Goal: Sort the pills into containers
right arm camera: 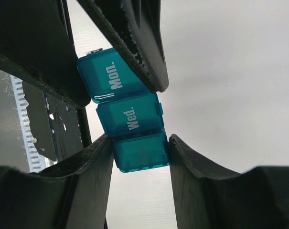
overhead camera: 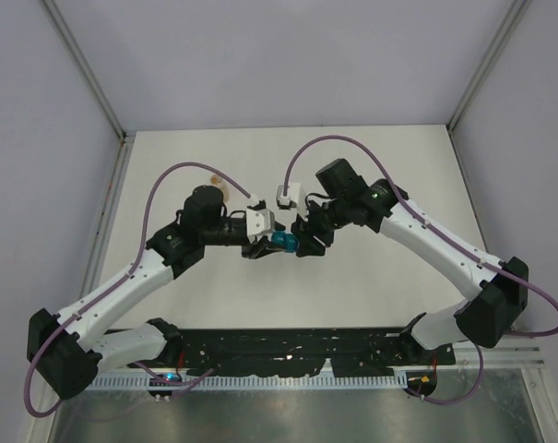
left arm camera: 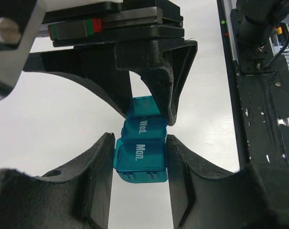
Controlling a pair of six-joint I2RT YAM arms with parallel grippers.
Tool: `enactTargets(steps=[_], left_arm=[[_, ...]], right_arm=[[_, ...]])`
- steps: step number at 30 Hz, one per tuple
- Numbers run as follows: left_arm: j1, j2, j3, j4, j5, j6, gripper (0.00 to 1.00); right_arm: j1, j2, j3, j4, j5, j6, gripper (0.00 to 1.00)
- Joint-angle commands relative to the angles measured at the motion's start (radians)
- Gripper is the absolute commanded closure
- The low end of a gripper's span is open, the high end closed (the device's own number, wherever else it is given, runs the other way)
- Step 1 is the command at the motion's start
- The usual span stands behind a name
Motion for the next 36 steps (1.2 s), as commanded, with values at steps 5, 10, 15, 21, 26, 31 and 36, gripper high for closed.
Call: enactTargets(steps=[5,10,15,21,26,31,36], left_arm=[[-0.035,-0.046,0.034,-0.101,-0.008,0.108,0.72],[-0.041,-0.063,0.052,-0.150,-0.007,0.111,0.61],[-0.047,-0.073,0.058,-0.164,0.001,0.091,0.53],[-0.053,-0.084,0.060,-0.164,0.006,0.077,0.44],[-0.055,-0.092,0.058,-0.177,0.018,0.063,0.41],[-0.056,-0.109,0.046,-0.184,0.030,0.049,0.41],[-0.058,-0.122,0.044,-0.209,0.038,0.048,0.41]], right_arm=[[-0.004,0.030,0.026,0.036,0.018,0.026,0.87],[-0.010,0.035,0.032,0.042,0.032,0.034,0.88],[-0.010,0.041,0.031,0.051,0.052,0.040,0.89],[-0.016,0.048,0.025,0.062,0.069,0.043,0.89],[-0.021,0.044,0.023,0.067,0.084,0.046,0.90],[-0.026,0.044,0.015,0.074,0.098,0.049,0.90],[-0.035,0.039,0.009,0.083,0.110,0.057,0.91]])
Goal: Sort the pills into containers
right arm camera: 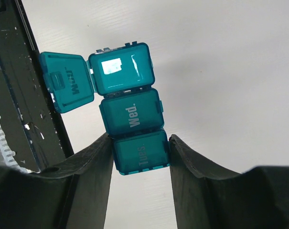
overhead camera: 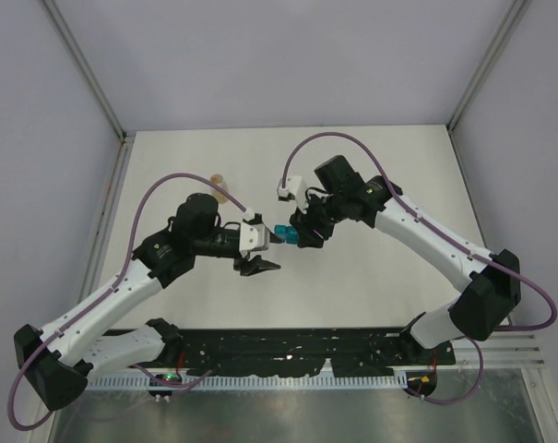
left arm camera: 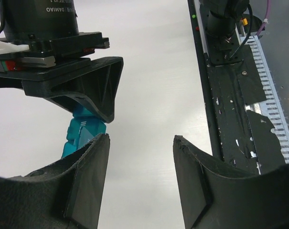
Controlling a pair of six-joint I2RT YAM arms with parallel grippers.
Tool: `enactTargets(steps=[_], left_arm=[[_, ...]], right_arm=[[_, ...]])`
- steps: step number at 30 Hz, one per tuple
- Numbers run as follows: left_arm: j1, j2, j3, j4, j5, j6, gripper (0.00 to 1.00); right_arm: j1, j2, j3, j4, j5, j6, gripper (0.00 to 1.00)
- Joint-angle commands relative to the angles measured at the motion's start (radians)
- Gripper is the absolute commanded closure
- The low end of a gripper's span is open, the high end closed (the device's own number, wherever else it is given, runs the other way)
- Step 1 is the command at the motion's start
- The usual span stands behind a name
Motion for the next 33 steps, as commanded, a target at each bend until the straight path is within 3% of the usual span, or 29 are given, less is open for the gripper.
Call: enactTargets(steps=[1,11,20,33], left_arm=[[-0.006,-0.032,0.017,-0.025,0.032,-0.011,0.41],[-0.006,-0.048,0.009,-0.026,-0.057,0.007,0.40],[-0.004,-0.003,0.012,0.101,-0.180,-0.014,0.25],[-0.017,0.054,-0.029,0.147,-0.013,-0.002,0.21]], right_arm=[[-0.010,-0.018,0.009,0.042,0.021,0.012,0.90],[-0.013,-0.027,0.002,0.043,0.016,0.003,0.91],[-0.013,-0.058,-0.023,0.020,-0.021,-0.025,0.90],[-0.016,-0.053,-0.003,0.016,-0.005,-0.002,0.90]])
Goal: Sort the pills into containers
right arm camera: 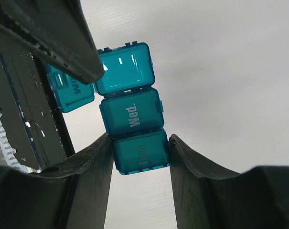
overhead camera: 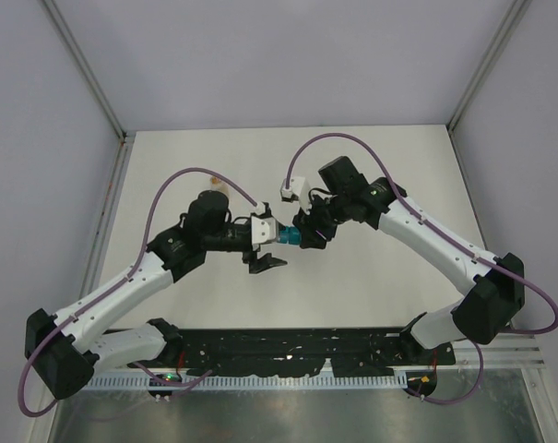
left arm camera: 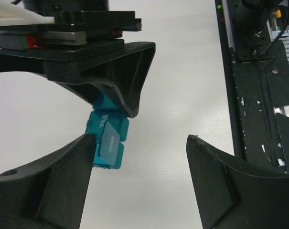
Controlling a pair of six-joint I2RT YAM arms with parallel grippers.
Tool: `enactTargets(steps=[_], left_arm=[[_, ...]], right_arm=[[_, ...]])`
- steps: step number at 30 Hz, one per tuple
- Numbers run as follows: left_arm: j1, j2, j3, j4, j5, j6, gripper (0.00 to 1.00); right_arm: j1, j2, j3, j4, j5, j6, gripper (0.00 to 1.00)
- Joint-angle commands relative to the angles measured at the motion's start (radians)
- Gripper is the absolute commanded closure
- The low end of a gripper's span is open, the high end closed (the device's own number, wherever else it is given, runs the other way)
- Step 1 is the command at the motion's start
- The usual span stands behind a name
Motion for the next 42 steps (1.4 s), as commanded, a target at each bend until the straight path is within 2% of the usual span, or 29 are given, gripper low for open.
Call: enactTargets(steps=[1,10,22,29,33,42], left_arm=[[-0.017,-0.037,-0.029,0.040,0.092,0.006,0.21],[-0.042,-0.063,-0.064,-0.062,0.114,0.046,0.26],[-0.062,-0.007,-0.080,-0.053,0.053,0.074,0.28],[-0.060,-0.093,-0.103,-0.002,-0.027,0.080,0.19],[-0.048,-0.119,-0.084,-0.031,-0.072,0.069,0.18],[0.047,-0.181,-0.149,-0.013,-0.174,0.019,0.16]], right_arm=[[-0.009,-0.021,0.020,0.012,0.015,0.012,0.91],[-0.028,0.010,0.050,0.018,0.021,0.035,0.91],[-0.032,-0.007,0.043,0.018,0.027,0.034,0.91],[-0.035,-0.013,0.012,0.047,0.083,0.031,0.91],[-0.039,0.002,-0.010,0.070,0.126,0.025,0.91],[-0.048,0.089,-0.149,0.268,0.212,0.000,0.85]])
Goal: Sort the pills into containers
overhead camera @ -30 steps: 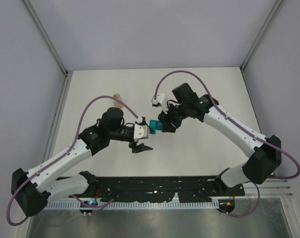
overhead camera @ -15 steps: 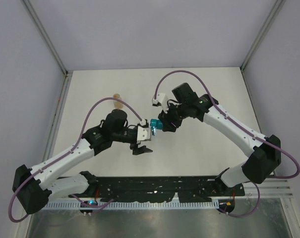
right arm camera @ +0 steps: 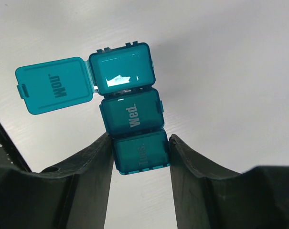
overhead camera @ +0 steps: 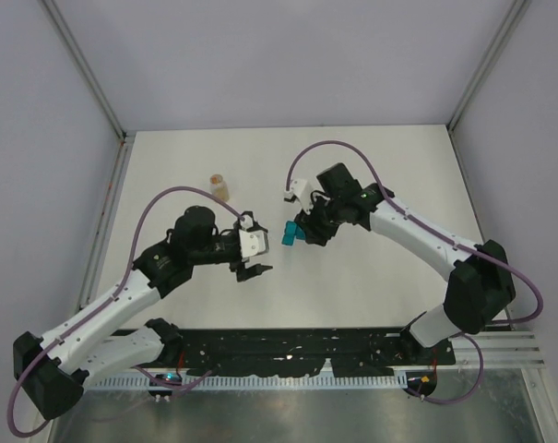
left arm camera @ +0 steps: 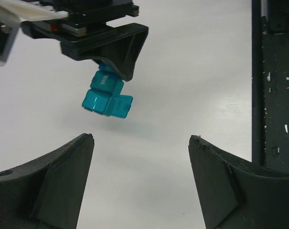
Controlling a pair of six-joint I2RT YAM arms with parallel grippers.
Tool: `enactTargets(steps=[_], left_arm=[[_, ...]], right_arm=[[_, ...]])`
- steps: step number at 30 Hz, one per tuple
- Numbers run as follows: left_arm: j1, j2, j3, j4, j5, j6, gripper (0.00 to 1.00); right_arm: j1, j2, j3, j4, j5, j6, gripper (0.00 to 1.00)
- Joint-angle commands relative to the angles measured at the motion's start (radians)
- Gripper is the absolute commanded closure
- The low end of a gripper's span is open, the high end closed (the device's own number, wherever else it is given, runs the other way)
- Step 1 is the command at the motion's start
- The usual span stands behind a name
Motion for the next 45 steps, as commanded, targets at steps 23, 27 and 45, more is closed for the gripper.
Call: enactTargets(steps=[23,27,45], left_arm=[[0.397,-0.033,-0.136,0.348,-0.482,-0.367,0.13],[0.411,0.002,-0.137,0.383,-0.531,-0.393,0.11],[0.451,0.391,0.113,0.357,-0.620,-0.435,0.00]], right_arm=[[-0.022,0.357,-0.054,0.474,0.315,0.379,0.73],[-0.023,0.409,-0.024,0.476,0.352,0.436,0.63],[-0.023,0.257,-0.038,0.419,0.197,0.394,0.07]])
